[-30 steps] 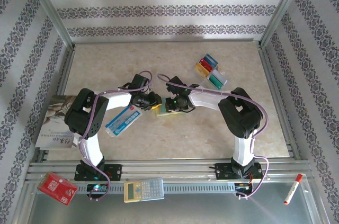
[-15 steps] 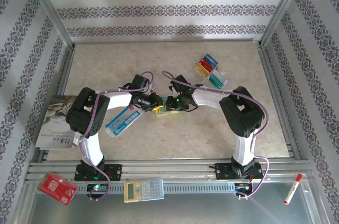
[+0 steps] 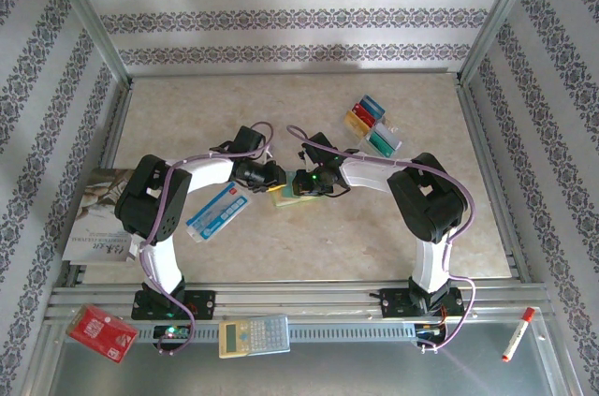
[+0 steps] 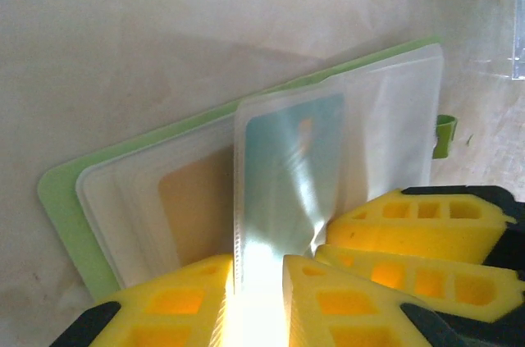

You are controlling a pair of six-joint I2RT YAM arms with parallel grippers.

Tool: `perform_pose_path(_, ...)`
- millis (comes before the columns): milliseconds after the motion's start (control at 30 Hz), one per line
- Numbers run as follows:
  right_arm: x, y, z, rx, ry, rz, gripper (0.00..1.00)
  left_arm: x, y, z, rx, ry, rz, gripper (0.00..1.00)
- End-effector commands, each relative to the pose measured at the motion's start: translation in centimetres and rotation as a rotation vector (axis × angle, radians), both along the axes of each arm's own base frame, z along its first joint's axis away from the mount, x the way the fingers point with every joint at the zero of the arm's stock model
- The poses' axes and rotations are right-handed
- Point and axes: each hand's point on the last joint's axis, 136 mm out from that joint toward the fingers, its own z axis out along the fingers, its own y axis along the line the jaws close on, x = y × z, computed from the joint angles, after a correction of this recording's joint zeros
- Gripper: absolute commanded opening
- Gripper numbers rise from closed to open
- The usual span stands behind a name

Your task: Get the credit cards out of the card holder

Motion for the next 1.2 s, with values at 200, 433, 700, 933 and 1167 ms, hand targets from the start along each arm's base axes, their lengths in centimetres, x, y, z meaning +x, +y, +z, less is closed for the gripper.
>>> perform_pose_path(200, -0.9, -1.5, -2.4, -0.059, 0.052, -0.014, 0.23, 0.3, -0.9, 0.9, -0.029, -0.018, -0.032, 0.18)
perform_pose_path(433, -0.7, -0.9, -0.8, 0.000, 0.037, -0.023, 0.24, -0.1, -1.0, 0.4, -0.046, 0.014, -0.025, 0.11)
perform_pose_path(700, 0.3, -1.6, 5.0, 0.087, -0.090, -0.073, 0.31, -0.8, 0.9, 1.8, 0.025, 0.007, -0.035, 0.00)
perform_pose_path(933, 0.5, -2.5, 7.5, 0.122, -0.151, -0.123, 0.31, -1.6, 2.5, 4.0, 0.112, 0.016, -0.160, 0.00)
perform_pose_path(1167, 0.9, -4.0, 8.8, 0.125, -0.194, -0.181, 0.29, -1.3, 1.9, 4.2, 0.087, 0.033, -0.130, 0.08)
